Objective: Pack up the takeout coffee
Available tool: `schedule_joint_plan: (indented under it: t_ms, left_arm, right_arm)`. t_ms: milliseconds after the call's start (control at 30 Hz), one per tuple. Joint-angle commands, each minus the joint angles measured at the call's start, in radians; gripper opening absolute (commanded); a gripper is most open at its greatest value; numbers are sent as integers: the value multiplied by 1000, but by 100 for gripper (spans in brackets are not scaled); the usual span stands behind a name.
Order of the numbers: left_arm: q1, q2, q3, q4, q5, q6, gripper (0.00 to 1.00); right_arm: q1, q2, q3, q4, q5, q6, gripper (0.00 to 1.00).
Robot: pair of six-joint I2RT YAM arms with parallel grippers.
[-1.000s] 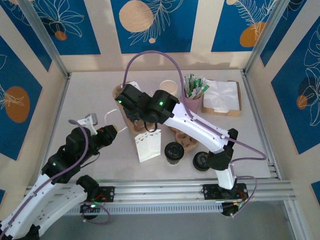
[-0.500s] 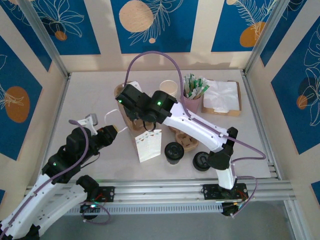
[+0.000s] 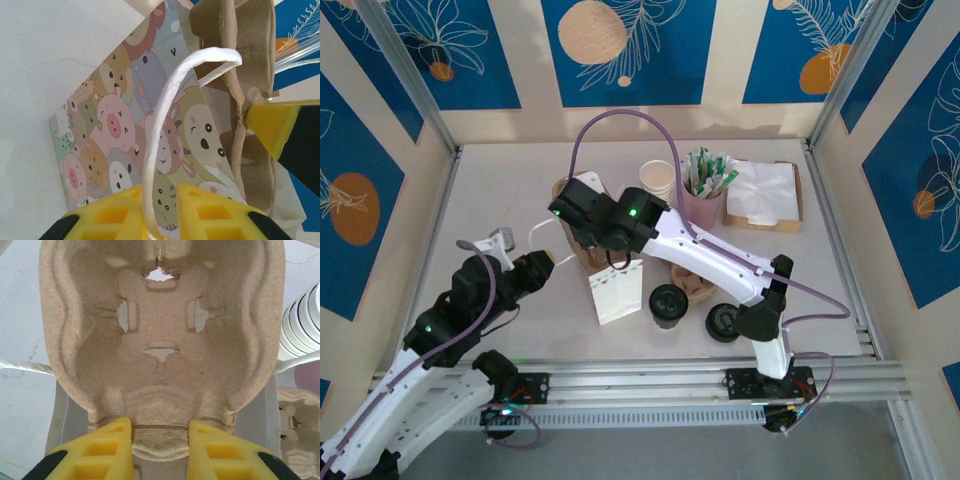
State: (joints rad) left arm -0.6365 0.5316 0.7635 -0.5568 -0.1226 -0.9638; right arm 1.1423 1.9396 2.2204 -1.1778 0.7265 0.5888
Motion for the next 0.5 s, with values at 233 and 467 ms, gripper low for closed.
schedule_joint_plan:
  t_ms: [233, 467]
  left_arm:
    - [-7, -8, -7, 3, -1, -16, 21]
    - [-7, -9, -7, -8, -8, -16, 21]
  right_arm:
    - [5, -29, -23, -59, 1, 42, 26]
    - [20, -56, -19, -39, -10, 24, 26]
